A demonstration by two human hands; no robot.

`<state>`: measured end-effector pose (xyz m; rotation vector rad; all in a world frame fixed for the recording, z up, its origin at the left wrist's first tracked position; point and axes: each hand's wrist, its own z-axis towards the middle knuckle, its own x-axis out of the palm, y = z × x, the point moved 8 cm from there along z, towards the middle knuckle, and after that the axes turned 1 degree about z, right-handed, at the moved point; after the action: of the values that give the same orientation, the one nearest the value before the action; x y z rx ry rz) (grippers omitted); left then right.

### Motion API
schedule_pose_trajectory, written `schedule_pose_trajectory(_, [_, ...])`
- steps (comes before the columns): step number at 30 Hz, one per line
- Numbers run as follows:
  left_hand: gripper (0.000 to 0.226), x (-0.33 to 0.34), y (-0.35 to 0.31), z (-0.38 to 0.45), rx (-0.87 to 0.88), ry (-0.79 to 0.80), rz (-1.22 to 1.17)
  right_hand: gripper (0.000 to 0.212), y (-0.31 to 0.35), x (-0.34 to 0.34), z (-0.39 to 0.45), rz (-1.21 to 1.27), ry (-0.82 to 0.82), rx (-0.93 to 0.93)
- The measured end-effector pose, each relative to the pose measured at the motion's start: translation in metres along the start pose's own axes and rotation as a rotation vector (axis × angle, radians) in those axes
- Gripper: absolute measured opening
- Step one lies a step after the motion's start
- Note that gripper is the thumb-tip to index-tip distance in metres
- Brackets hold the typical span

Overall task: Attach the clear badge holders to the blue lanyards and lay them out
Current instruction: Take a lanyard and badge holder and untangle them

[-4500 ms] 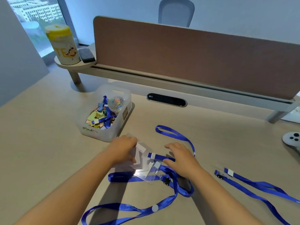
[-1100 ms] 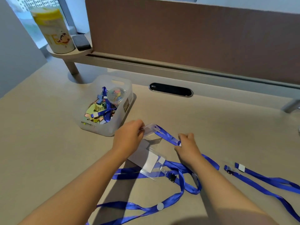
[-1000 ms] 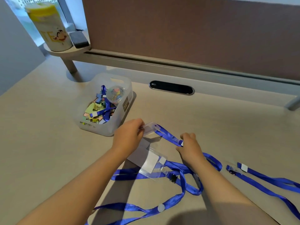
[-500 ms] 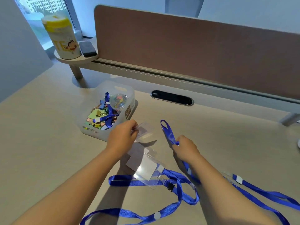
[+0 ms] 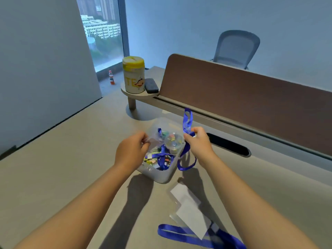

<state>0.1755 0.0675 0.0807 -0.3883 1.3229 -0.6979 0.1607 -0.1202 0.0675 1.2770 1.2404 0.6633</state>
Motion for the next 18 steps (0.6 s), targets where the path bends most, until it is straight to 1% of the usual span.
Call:
schedule_pose_trajectory(4, [0.008, -0.017, 0.021, 0.017, -0.015, -0.02, -0.023, 0.008, 0.028, 0.03, 0.019, 0.096, -0.071, -0.083])
schedule_pose_trajectory(7, [0.009, -0.02, 0.037, 0.027, -0.033, -0.031, -0.044, 0.009, 0.021, 0.054, 0.03, 0.069, -0.051, -0.079])
schedule_pose_trajectory(9, [0.013, -0.019, 0.045, 0.029, -0.043, -0.022, -0.054, 0.009, 0.002, 0.069, 0.035, -0.06, -0.007, -0.041])
schedule_pose_trajectory(11, [0.008, -0.017, 0.05, 0.03, -0.043, -0.008, -0.074, 0.011, -0.02, 0.082, 0.037, -0.249, 0.067, -0.005])
schedule_pose_trajectory(14, [0.007, -0.016, 0.055, 0.031, -0.026, 0.004, -0.091, 0.03, -0.041, 0.091, 0.036, -0.553, 0.172, 0.01])
schedule_pose_trajectory(16, [0.008, -0.015, 0.055, 0.03, -0.011, 0.013, -0.103, 0.04, -0.043, 0.089, 0.034, -0.634, 0.192, -0.011])
schedule_pose_trajectory(18, [0.008, -0.013, 0.053, 0.029, 0.001, 0.018, -0.109, 0.047, -0.041, 0.083, 0.03, -0.665, 0.196, -0.04])
